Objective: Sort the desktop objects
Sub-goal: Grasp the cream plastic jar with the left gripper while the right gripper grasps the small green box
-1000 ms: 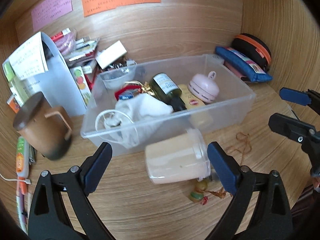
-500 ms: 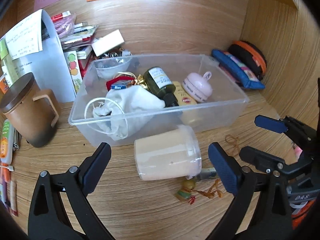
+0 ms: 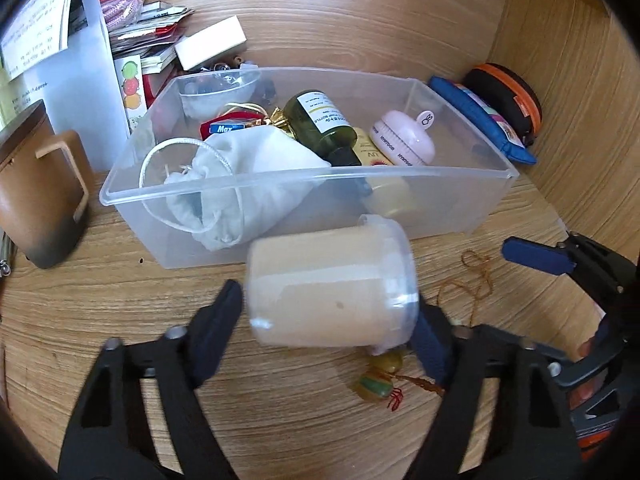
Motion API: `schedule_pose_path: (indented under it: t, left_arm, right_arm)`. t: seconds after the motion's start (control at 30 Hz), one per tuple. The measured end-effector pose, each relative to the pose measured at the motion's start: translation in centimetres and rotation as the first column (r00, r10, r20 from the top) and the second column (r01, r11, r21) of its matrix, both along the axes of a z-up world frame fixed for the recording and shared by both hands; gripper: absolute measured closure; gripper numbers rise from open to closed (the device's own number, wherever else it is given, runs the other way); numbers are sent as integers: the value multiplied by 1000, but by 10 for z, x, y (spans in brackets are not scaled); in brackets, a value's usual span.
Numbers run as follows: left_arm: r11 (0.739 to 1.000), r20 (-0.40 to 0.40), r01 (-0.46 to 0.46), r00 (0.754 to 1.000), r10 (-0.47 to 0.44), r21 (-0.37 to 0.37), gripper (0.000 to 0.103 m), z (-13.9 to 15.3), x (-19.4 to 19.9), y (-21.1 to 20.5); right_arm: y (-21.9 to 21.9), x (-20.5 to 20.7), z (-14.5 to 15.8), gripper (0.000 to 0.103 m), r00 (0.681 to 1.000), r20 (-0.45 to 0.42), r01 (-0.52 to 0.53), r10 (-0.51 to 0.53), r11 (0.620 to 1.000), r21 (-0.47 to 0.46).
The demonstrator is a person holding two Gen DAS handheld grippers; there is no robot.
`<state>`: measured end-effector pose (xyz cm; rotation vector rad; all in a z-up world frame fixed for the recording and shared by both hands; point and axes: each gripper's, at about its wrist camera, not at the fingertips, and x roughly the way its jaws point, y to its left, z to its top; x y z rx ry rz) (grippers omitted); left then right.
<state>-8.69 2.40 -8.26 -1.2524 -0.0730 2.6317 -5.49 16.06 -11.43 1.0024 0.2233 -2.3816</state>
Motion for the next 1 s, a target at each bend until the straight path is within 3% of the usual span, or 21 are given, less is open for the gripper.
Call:
schedule_pose_path:
  t: [0.27, 0.63, 0.77, 0.93, 1.0]
  left_arm:
    - [1000, -7, -31, 999, 31, -2, 37, -2, 15, -19]
    - [999, -9, -47, 999, 47, -13, 37, -4, 28, -42]
    - [999, -10, -48, 999, 48, -19, 37, -5, 30, -42]
    - [998, -8, -50, 999, 50, -25, 37, -7, 31, -43]
    - [998, -9, -51, 999, 51, -22, 37, -7, 31, -43]
  right_arm:
    - [-24, -4, -9, 54, 996, 29, -81, 80, 996, 33]
    - [-28, 6, -18, 56, 992, 58, -113, 109, 990, 82]
    - [-35, -1, -19, 70, 987, 95, -135, 128, 988, 70]
    - [-49, -3, -17, 73, 983, 82, -171, 163, 980, 104]
    - [-54, -6, -20, 84, 982, 87, -176, 167, 977, 122]
